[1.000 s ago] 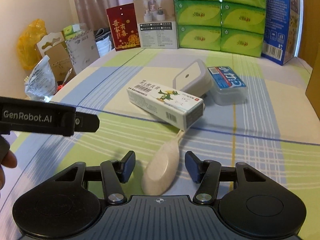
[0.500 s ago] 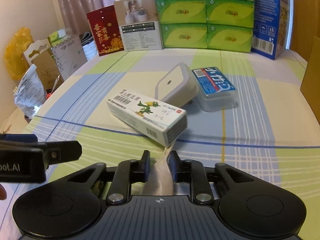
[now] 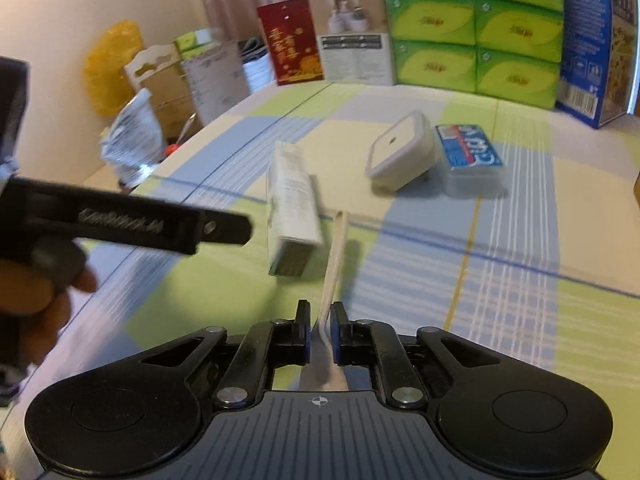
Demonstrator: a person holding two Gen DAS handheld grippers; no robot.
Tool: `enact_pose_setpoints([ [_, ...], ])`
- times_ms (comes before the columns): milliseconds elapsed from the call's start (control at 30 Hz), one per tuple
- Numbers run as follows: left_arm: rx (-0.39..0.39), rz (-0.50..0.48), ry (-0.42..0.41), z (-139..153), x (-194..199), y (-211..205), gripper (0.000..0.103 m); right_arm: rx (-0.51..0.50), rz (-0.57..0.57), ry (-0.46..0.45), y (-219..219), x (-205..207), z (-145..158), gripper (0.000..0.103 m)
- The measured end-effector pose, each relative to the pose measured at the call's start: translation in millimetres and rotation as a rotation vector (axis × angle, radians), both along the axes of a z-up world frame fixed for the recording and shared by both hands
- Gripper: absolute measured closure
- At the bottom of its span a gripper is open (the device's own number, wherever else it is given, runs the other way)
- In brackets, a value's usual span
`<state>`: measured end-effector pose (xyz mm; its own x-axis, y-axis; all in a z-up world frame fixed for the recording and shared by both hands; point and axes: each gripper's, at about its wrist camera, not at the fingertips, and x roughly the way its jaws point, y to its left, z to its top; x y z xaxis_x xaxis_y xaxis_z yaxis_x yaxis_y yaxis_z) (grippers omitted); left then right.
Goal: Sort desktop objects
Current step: 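Close right tool on scraper handle while left tool closes on ointment box, then lift and carry ointment box in left tool and scraper in right tool toward cardboard box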
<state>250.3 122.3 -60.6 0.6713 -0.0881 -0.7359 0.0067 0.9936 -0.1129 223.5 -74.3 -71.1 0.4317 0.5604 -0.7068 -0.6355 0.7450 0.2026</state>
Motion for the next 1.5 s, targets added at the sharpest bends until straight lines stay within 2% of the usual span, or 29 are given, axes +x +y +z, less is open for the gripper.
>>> enact_pose_setpoints([
  [167, -0.041, -0.012, -0.006, -3.8, 6.2, -10.0, 0.002, 0.005, -0.048, 0.016, -13.7, 4.6, 0.9, 0.099],
  [267, -0.07, -0.005, -0.006, -8.7, 14.8, -15.3, 0.008, -0.007, -0.084, 0.01, -20.5, 8.9, 0.1, 0.102],
  [333, -0.058, 0.002, -0.005, -11.2, 19.6, -19.5, 0.012, -0.01, -0.099, 0.015, -25.0, 11.3, -1.8, 0.102],
  [433, -0.043, 0.003, 0.011, -17.3, 27.5, -24.8, 0.03, -0.011, -0.109, 0.008, -30.5, 14.4, -1.9, 0.102],
  [500, -0.024, -0.004, 0.022, -21.1, 30.4, -27.4, 0.048, -0.011, -0.114, 0.002, -33.6, 14.7, -2.1, 0.102],
  [600, 0.021, -0.008, 0.039, -22.5, 28.8, -29.6, 0.069, -0.023, -0.119, 0.003, -36.0, 17.7, -4.9, 0.101],
  [667, 0.038, -0.01, 0.054, -20.3, 25.8, -29.4, 0.08, -0.025, -0.116, 0.004, -38.2, 18.3, -7.2, 0.101],
  [800, 0.016, -0.026, 0.095, -16.4, 10.1, -31.4, 0.082, -0.045, -0.112, -0.005, -40.5, 13.5, -6.7, 0.101],
  [900, 0.028, -0.068, 0.111, -11.3, -10.8, -41.3, 0.082, -0.056, -0.121, 0.006, -48.2, 2.3, -4.2, 0.101],
  [1033, 0.069, -0.13, 0.092, -2.8, -38.8, -59.8, 0.082, -0.042, -0.148, 0.043, -66.0, -18.6, 0.3, 0.102],
  [1233, 0.057, -0.196, 0.078, -2.3, -79.1, -86.1, 0.082, -0.033, -0.19, 0.056, -93.1, -58.1, 9.5, 0.102],
  [1500, 0.067, -0.219, 0.079, -10.9, -90.3, -100.6, 0.081, -0.062, -0.218, 0.036, -102.9, -79.2, 9.4, 0.102],
])
